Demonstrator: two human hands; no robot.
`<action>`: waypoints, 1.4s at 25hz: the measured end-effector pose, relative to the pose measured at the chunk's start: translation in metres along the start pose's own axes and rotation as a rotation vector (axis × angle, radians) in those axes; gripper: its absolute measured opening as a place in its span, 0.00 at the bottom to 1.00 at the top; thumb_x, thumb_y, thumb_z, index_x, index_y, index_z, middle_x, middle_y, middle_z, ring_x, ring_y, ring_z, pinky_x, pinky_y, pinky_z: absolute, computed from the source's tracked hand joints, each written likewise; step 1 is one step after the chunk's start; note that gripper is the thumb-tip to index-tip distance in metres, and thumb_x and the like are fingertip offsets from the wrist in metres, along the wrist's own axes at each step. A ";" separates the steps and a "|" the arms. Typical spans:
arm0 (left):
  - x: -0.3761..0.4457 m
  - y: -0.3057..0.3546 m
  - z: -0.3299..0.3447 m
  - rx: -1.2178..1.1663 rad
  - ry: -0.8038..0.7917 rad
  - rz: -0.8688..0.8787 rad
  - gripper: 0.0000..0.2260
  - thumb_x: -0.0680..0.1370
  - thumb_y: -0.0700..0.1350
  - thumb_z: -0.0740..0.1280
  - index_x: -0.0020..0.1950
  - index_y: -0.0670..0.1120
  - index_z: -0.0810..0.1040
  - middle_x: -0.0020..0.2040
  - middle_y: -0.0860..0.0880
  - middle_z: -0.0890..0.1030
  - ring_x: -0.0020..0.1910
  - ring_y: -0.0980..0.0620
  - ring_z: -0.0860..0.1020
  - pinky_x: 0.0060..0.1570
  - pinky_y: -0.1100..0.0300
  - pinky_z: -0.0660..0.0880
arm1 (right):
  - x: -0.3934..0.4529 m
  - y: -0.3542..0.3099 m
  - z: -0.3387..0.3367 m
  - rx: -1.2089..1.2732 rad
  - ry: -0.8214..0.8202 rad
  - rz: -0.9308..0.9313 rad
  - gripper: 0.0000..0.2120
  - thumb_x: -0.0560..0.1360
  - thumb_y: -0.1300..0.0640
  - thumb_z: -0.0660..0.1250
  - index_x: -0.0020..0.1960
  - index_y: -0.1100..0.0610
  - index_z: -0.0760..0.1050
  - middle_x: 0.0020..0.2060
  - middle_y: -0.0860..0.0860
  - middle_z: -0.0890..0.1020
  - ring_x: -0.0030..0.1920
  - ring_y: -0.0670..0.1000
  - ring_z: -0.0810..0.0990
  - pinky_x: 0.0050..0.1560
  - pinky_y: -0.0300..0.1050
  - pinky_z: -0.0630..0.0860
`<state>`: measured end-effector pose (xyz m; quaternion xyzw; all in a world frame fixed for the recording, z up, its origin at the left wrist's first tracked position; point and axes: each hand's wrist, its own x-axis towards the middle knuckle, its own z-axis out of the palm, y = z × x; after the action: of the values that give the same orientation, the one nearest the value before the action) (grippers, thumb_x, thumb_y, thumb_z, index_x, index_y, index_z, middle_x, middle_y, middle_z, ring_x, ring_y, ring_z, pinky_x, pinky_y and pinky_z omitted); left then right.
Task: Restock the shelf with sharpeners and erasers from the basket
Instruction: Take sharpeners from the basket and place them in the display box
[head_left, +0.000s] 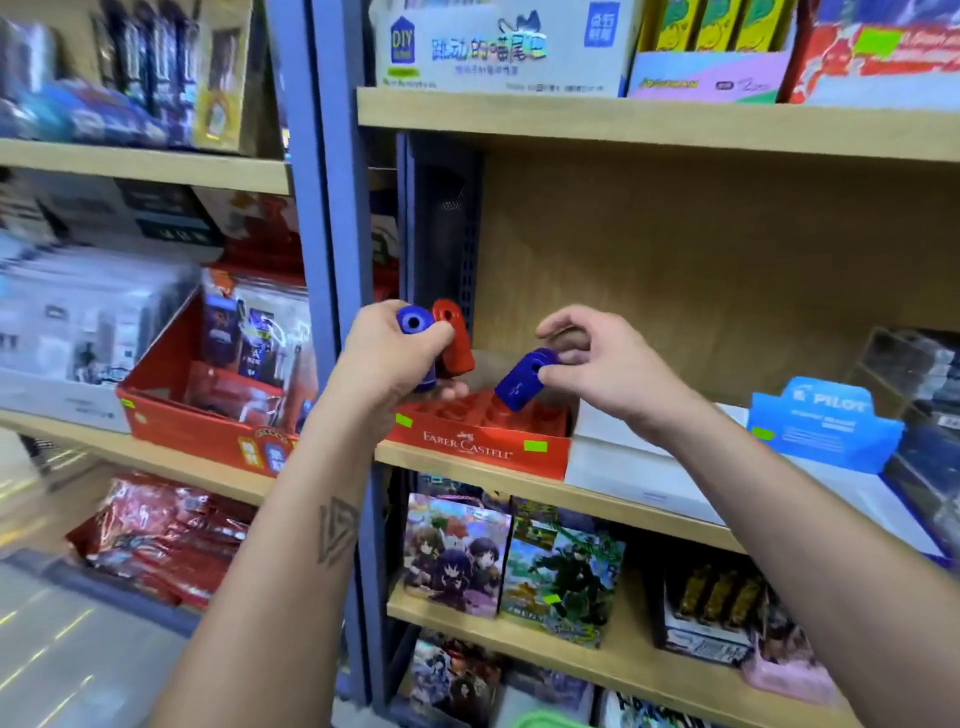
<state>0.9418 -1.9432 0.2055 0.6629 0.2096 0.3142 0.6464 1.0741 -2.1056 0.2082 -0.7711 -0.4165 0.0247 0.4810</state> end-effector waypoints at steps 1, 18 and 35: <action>0.000 -0.002 -0.012 0.017 -0.010 0.010 0.06 0.78 0.39 0.69 0.48 0.42 0.72 0.31 0.41 0.81 0.31 0.37 0.83 0.26 0.55 0.80 | 0.008 0.000 0.007 -0.018 0.019 -0.007 0.12 0.71 0.69 0.71 0.54 0.60 0.79 0.48 0.57 0.83 0.44 0.50 0.80 0.47 0.42 0.79; 0.001 -0.019 -0.066 0.024 -0.044 -0.030 0.13 0.72 0.32 0.75 0.53 0.36 0.76 0.39 0.36 0.84 0.32 0.41 0.83 0.28 0.58 0.79 | 0.057 -0.026 0.096 -0.364 -0.172 -0.238 0.08 0.70 0.59 0.75 0.48 0.51 0.85 0.42 0.45 0.86 0.45 0.43 0.83 0.51 0.44 0.79; -0.003 -0.026 -0.026 0.121 0.068 0.221 0.15 0.65 0.38 0.81 0.44 0.39 0.77 0.35 0.41 0.80 0.29 0.47 0.78 0.33 0.45 0.80 | 0.039 -0.055 0.069 -0.042 -0.192 0.227 0.22 0.72 0.38 0.72 0.46 0.57 0.82 0.36 0.62 0.83 0.32 0.55 0.78 0.36 0.49 0.70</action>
<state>0.9248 -1.9243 0.1782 0.7087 0.1758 0.3927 0.5591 1.0354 -2.0194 0.2273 -0.8173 -0.3711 0.1437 0.4167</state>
